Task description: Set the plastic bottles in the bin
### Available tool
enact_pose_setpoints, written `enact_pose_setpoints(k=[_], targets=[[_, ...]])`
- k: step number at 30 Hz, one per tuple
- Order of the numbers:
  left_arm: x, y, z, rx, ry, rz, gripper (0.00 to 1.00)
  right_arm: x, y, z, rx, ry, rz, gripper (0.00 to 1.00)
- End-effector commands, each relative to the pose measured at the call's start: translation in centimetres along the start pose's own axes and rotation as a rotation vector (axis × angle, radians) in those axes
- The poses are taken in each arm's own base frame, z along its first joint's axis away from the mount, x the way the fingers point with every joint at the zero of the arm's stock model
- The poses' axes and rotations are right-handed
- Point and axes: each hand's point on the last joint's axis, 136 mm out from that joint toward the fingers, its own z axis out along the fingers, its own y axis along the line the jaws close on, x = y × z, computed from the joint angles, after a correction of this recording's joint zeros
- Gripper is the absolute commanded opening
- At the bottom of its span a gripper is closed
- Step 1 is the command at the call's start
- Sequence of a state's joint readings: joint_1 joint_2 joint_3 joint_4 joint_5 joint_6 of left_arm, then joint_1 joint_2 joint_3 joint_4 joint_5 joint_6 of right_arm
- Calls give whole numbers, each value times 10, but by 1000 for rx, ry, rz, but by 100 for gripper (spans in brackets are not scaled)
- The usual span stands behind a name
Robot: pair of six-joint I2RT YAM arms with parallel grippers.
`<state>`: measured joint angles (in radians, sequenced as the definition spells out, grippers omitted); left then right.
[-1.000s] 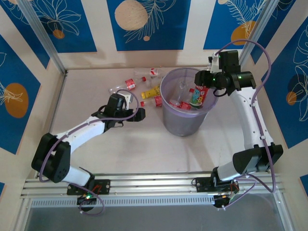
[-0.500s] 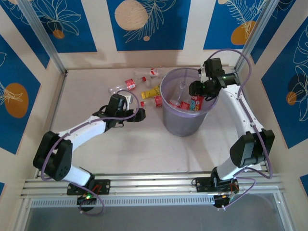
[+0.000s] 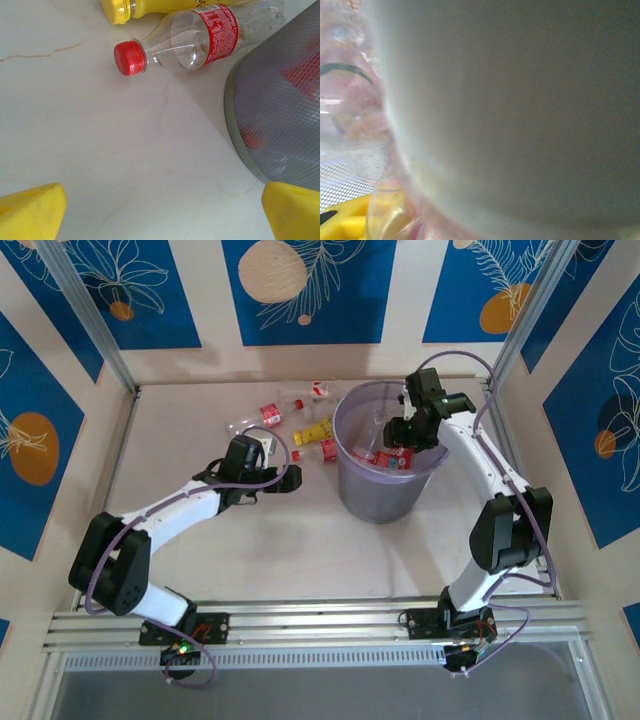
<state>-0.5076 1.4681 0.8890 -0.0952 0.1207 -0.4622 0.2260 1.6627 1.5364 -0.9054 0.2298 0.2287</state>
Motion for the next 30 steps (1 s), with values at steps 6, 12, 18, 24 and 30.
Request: enact_pose_setpoints(k=[6, 12, 18, 24, 30], targets=[[-2, -1, 0, -12, -3, 20, 100, 14, 3, 26, 24, 65, 8, 65], [0, 0, 0, -15, -1, 24, 100, 17, 7, 30, 25, 84, -3, 73], [-1, -1, 2, -12, 3, 36, 100, 5, 16, 9, 9, 40, -21, 80], [-3, -2, 4, -14, 8, 57, 100, -4, 26, -18, -22, -7, -37, 83], [-7, -9, 9, 16, 47, 91, 100, -11, 38, -49, -107, -66, -35, 87]])
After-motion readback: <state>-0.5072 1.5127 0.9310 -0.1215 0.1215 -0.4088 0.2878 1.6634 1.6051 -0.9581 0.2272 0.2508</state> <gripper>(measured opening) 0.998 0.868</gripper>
